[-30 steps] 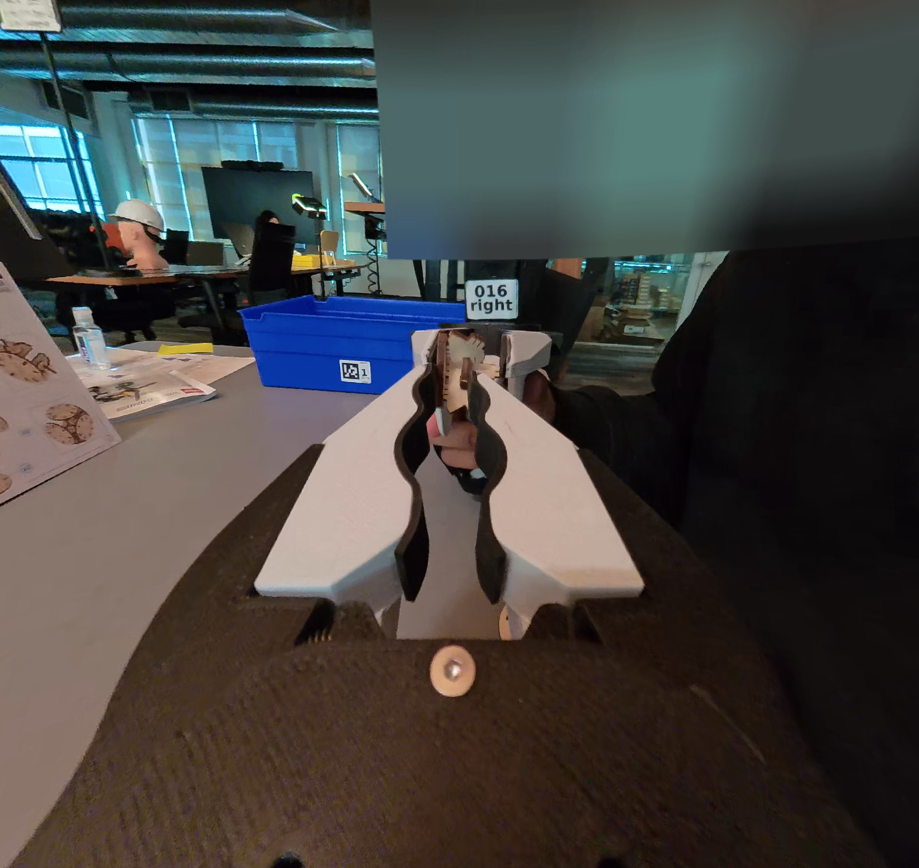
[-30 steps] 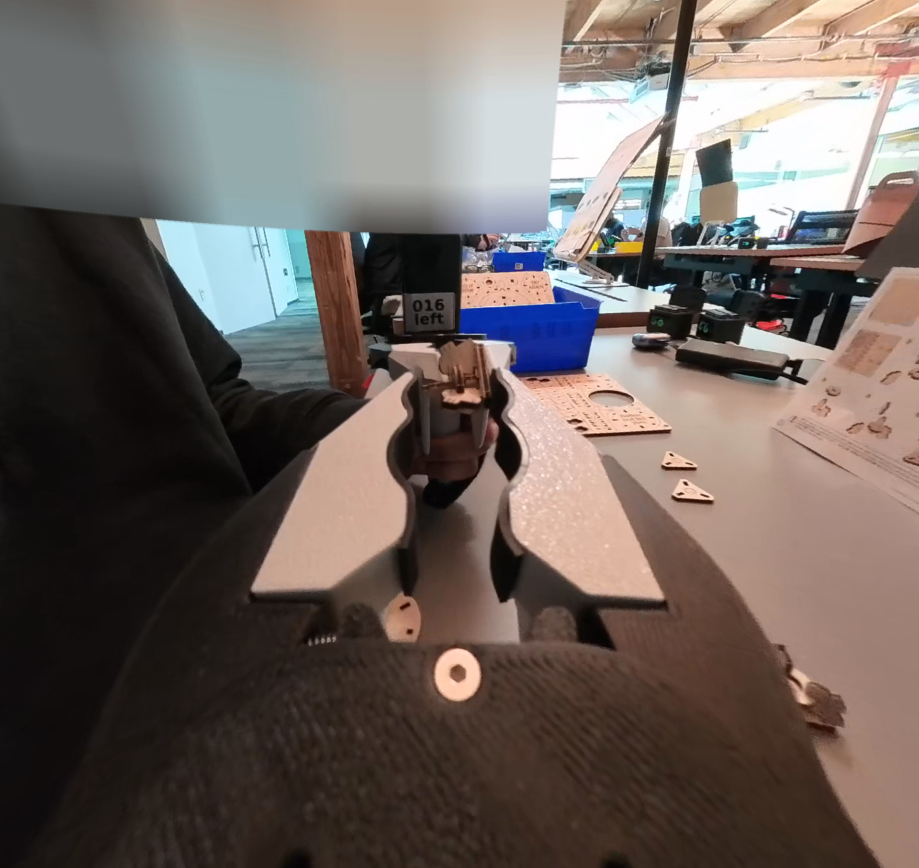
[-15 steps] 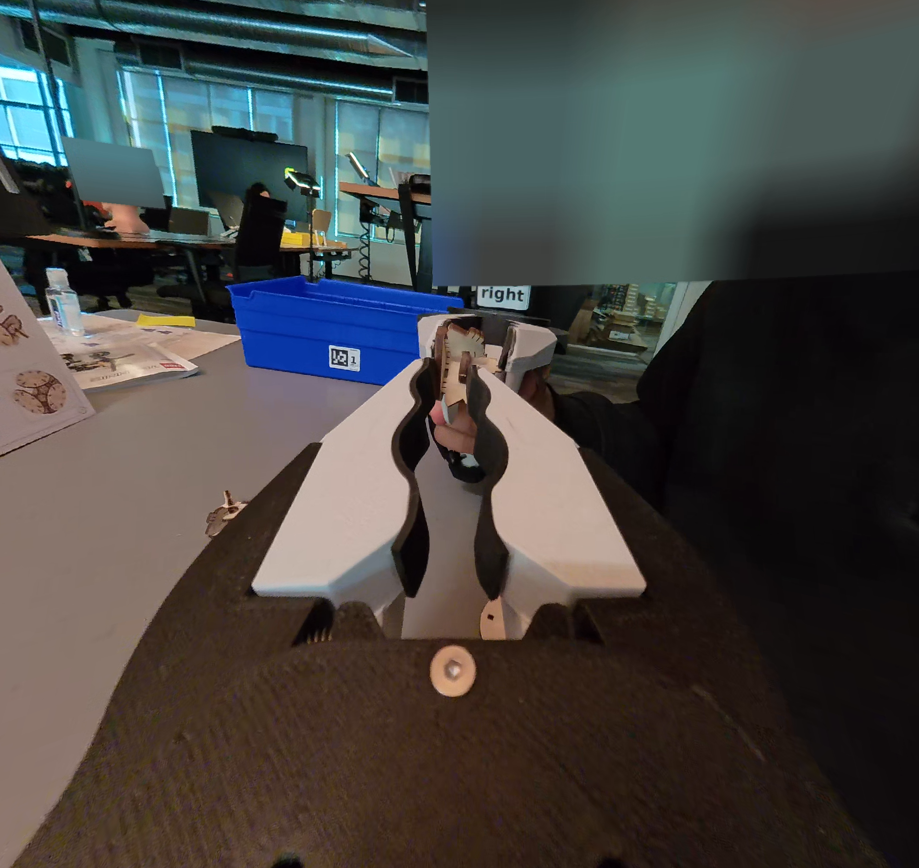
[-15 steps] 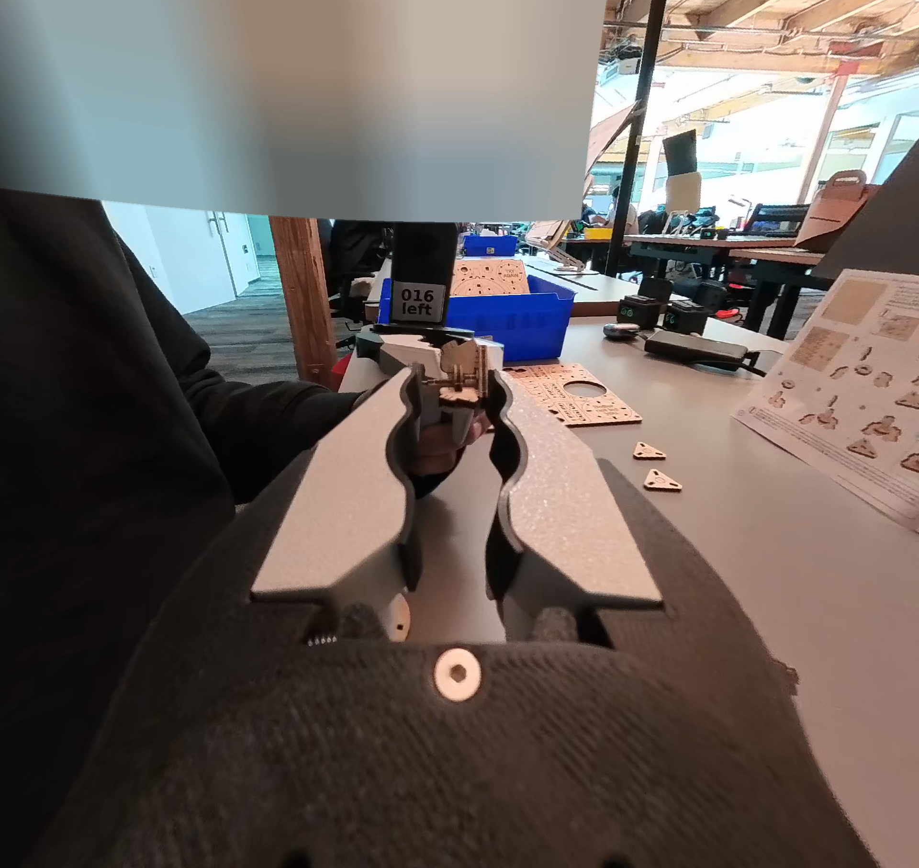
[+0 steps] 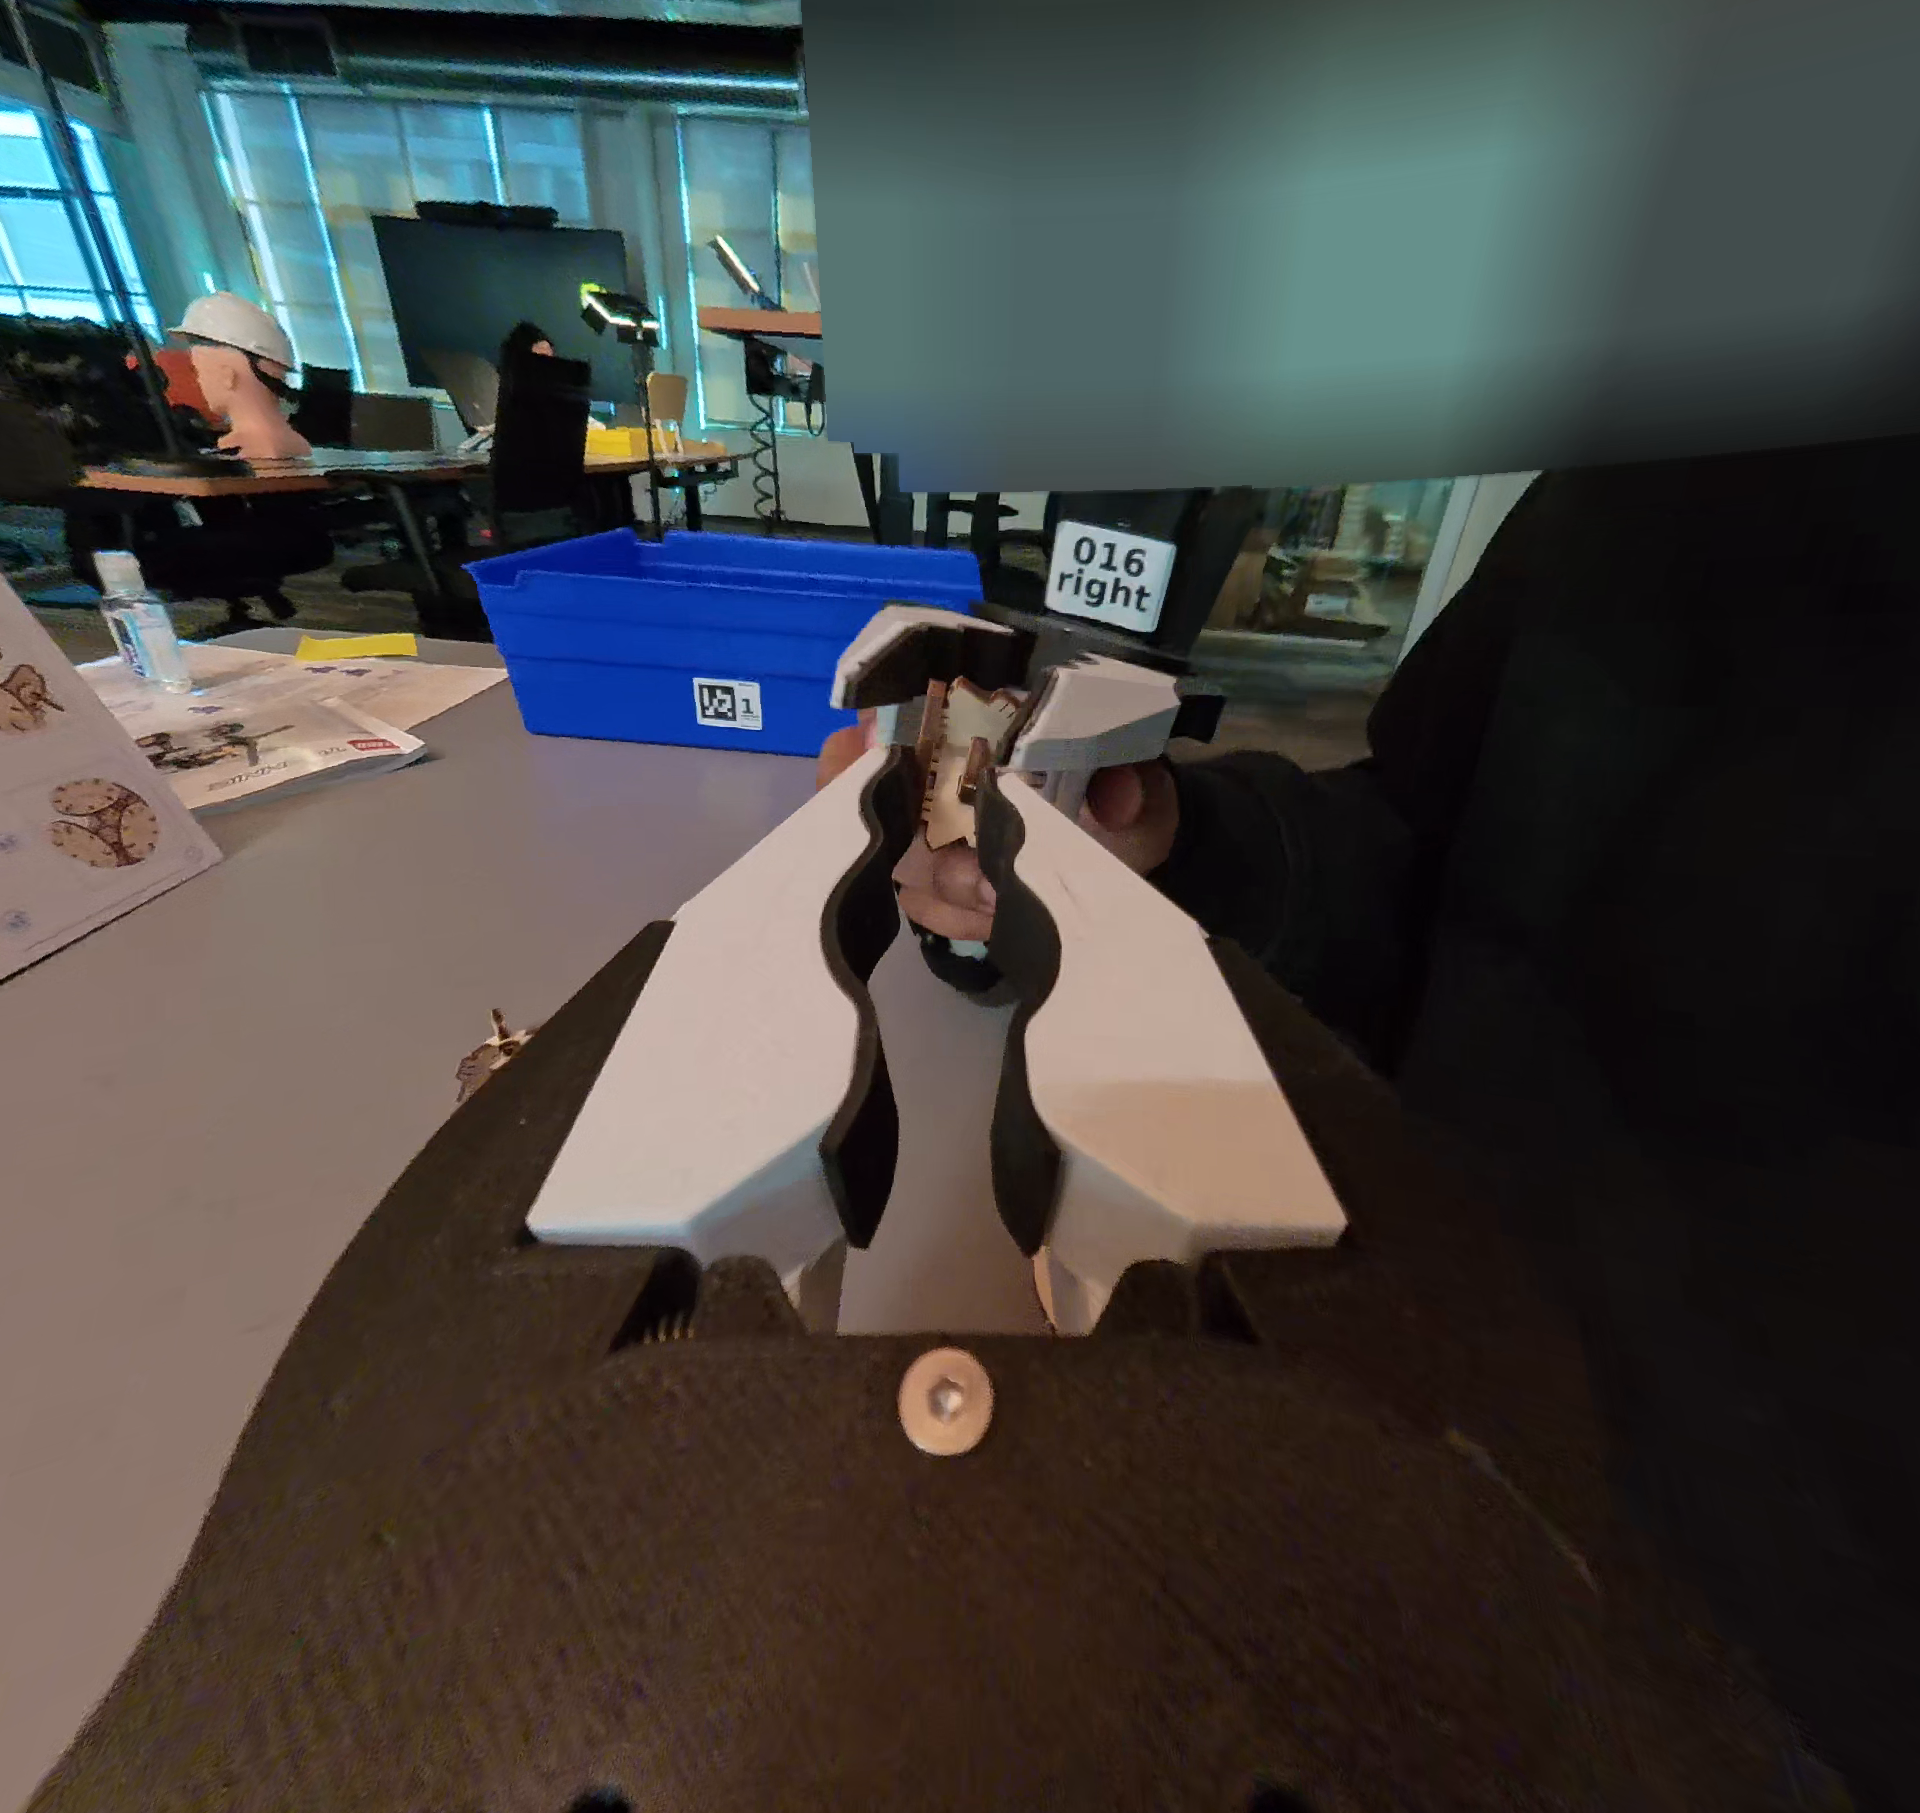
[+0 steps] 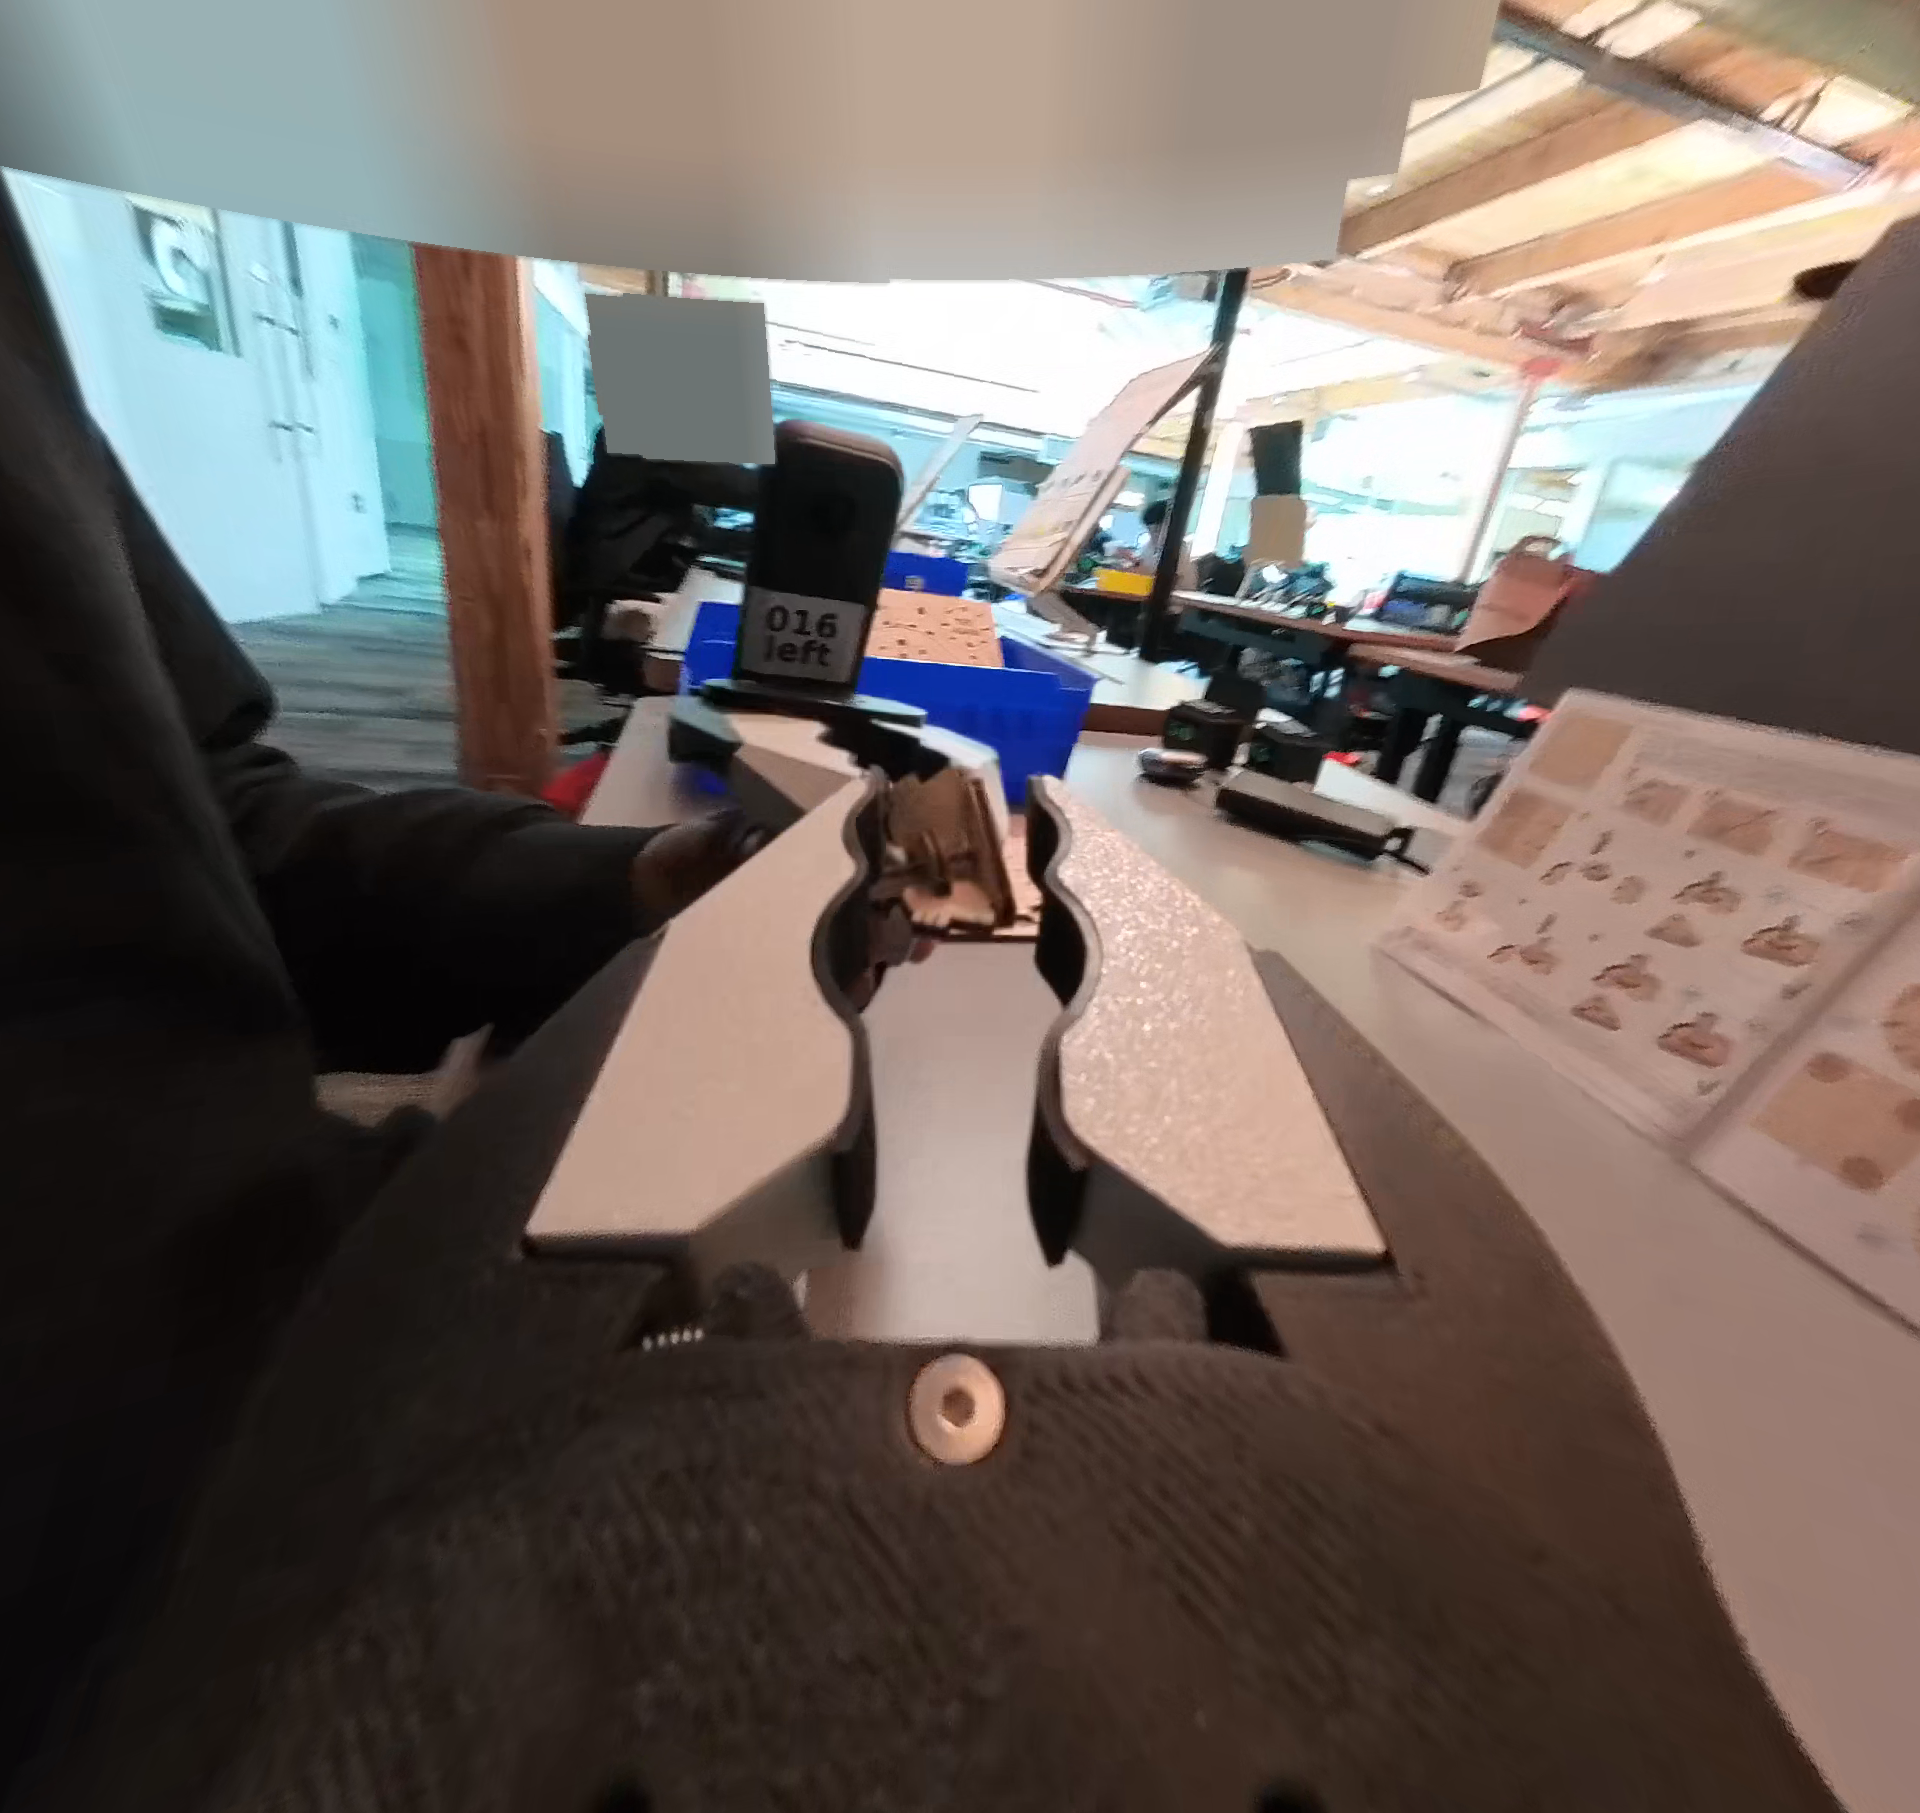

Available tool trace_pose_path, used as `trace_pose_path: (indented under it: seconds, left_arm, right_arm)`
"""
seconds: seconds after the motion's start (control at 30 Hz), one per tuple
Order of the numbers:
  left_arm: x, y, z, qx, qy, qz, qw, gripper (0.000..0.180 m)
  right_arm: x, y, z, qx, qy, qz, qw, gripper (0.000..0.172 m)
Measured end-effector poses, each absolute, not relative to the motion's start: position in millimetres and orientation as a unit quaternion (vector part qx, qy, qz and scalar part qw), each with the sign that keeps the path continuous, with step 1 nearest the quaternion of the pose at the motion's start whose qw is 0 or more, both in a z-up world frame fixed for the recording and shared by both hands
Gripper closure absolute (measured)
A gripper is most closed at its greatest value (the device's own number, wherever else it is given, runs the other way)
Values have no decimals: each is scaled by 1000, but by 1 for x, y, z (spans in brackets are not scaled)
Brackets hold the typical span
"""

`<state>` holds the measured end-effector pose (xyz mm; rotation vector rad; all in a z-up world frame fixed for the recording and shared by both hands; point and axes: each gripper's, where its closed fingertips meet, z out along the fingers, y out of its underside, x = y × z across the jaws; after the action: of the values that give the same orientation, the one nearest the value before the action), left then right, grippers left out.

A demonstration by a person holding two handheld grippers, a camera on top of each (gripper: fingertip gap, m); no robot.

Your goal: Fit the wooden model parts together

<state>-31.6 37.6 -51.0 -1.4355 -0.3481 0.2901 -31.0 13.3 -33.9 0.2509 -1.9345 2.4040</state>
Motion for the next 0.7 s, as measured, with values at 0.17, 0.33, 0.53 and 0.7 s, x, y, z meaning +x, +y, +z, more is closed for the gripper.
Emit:
trace_pose_path:
  seconds: [0.17, 0.33, 0.53, 0.7]
  left_arm:
    - [-34, 31, -47, -640, -163, 146, 736, 169]
    - [-34, 35, -51, -650, -154, 158, 727, 169]
    - [-31, 38, -51, -651, -148, 145, 730, 169]
    - [-29, 41, -54, -659, -143, 133, 727, 169]
  right_arm:
    - [-31, 16, -31, 79, -616, 784, 19, 146]
    - [-32, 18, -31, 74, -616, 785, 1, 145]
    - [-26, 14, -37, 93, -629, 771, 11, 147]
    - [-22, 15, -38, 105, -632, 768, -3, 153]
